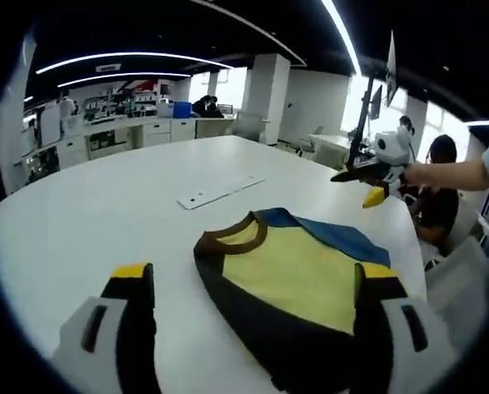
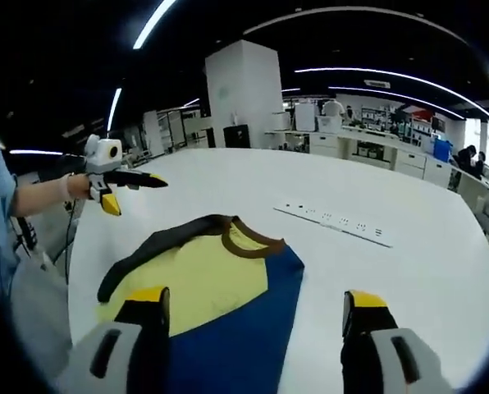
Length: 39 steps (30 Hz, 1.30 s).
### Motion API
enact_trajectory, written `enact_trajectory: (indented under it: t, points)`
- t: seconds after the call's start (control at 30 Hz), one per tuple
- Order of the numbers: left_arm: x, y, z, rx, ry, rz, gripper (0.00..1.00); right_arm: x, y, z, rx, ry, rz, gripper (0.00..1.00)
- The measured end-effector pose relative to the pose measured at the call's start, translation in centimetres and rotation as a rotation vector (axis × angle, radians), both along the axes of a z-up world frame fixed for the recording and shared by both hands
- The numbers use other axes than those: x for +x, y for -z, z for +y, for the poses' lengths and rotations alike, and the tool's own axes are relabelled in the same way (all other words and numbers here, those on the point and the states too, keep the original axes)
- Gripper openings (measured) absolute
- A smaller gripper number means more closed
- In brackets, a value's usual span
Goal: Fold the garment on the visible template until the final outline fits inside the template.
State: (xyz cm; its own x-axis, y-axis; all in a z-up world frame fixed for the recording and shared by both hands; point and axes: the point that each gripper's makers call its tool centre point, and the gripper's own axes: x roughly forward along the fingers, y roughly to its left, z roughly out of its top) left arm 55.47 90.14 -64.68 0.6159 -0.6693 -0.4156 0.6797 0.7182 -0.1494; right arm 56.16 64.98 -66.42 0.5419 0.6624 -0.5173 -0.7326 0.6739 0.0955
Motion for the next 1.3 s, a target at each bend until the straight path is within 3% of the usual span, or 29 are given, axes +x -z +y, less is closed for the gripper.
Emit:
enact_trajectory:
  t: [0.5, 0.63, 0.77, 1.03, 1.3]
  points:
    - [-5.6, -1.0, 0.4, 0.015, 0.010, -0.006, 0.92, -6.2, -0.9, -0.8, -0.041, -0.027, -0.023, 0.77]
    - [-7.1, -0.8, 0.4, 0.014, 0.004, -0.004, 0.91, -8.2, 0.3, -0.7, -0.054, -0.031, 0.001, 0.76]
    - [-8.6, -0.6, 0.1, 0.017, 0.014, 0.003, 0.89, -9.9, 1.1, -0.6, -0.064, -0.035, 0.010, 0.68]
    - [-11.3, -0.1, -0.2, 0.014, 0.032, 0.017, 0.89, -12.7, 3.1, -0.7, -0.052, -0.009, 0.054, 0.66]
    - [-13.3, 0.7, 0.5, 0.013, 0.033, 0.052, 0.87, -13.7, 4.2, -1.3, -0.067, 0.000, 0.070, 0.65]
